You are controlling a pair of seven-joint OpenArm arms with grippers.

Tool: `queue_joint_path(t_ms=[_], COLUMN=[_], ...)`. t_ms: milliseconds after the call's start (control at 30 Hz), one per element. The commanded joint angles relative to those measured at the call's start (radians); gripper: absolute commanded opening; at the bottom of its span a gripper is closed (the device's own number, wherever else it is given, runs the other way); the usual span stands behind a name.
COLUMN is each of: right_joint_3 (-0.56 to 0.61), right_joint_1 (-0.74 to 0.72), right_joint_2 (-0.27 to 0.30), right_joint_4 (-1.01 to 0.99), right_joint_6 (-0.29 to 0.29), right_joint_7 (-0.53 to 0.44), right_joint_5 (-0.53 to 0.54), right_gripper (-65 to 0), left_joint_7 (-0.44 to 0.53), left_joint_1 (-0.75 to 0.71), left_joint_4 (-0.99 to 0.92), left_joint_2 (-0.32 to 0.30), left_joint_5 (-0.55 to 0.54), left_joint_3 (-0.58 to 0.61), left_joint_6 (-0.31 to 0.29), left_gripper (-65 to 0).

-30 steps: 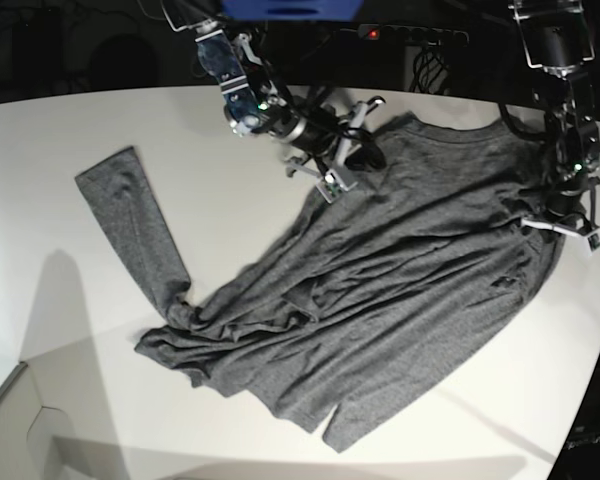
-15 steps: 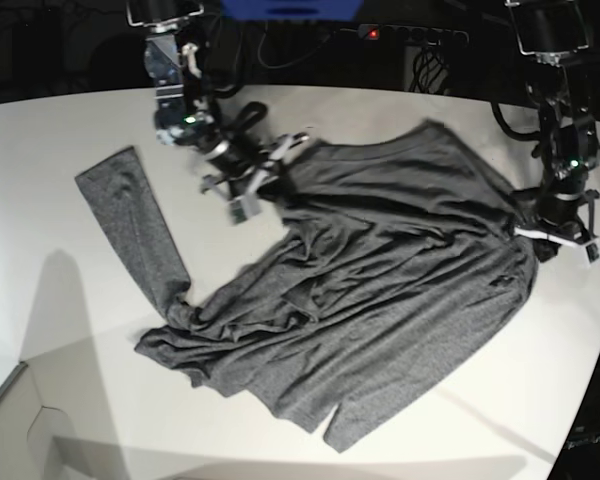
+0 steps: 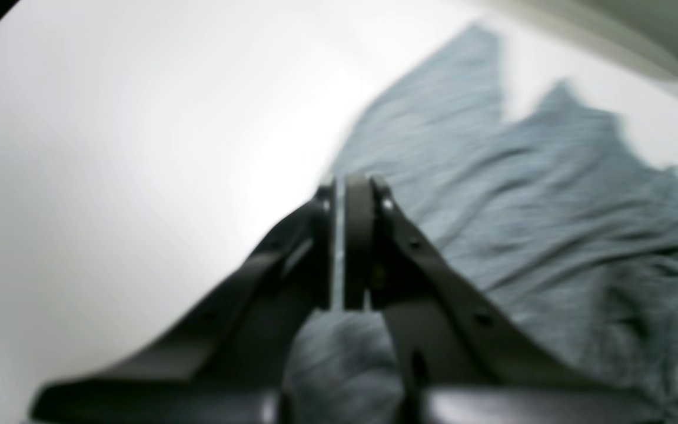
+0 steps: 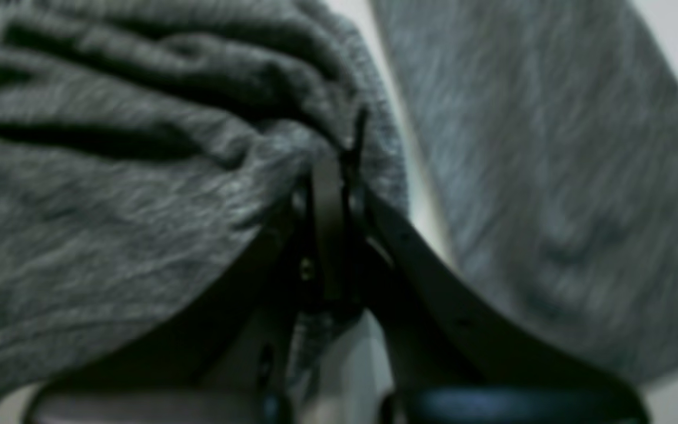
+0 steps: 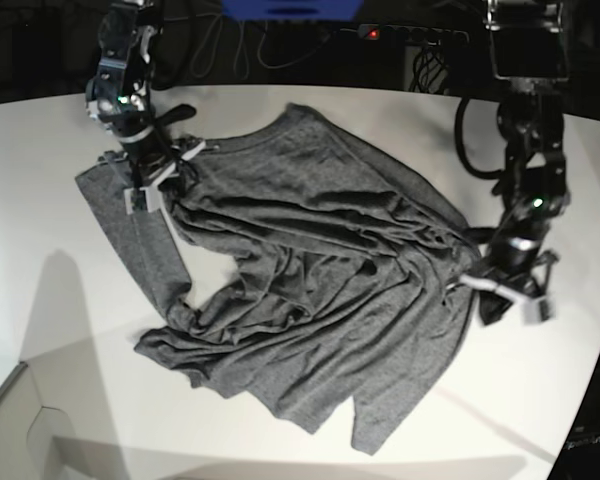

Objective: Layout the t-shirt on the table in an organized manner, then fold the t-shirt properly
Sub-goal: 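Regrasp the shirt with the right gripper and pull the left gripper's edge inward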

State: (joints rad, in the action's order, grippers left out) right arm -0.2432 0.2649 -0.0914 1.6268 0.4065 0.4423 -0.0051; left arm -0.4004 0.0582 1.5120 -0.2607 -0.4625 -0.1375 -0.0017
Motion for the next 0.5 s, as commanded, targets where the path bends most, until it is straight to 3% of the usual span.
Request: queue_joint_path(t_ms=[0, 167, 367, 467], right_joint_3=[0.002, 0.025, 0.193, 0.269], right_joint_1=[0.003, 0.070, 0.138, 0.142], right_joint_2=[-0.005, -0.063, -0.063, -0.063], right_joint_4=[0.057, 0.175, 0.208, 0.192], right_joint_6=[0.001, 0.004, 0.004, -0.001], right_joint_7=[-0.029, -0.027, -0.027, -0.026], right_joint_5=[0.011, 0.011, 0.009, 0.007], right_gripper=[-65.0, -65.0, -65.0, -65.0], left_joint_7=[0.019, 0.027, 0.037, 0.108], left_joint_1=[0.042, 0.222, 0.432, 0.507], left_joint_4=[-0.003, -0.219, -0.588, -0.796], left_joint_2=[-0.009, 0.022, 0.080, 0.082], left_joint_5=[0.000, 0.006, 0.008, 0.008], left_joint_3=[0.043, 0.255, 0.270, 0.272], left_joint_6=[-0.004, -0.004, -0.004, -0.004], left_gripper=[-62.4, -62.4, -62.4, -62.4])
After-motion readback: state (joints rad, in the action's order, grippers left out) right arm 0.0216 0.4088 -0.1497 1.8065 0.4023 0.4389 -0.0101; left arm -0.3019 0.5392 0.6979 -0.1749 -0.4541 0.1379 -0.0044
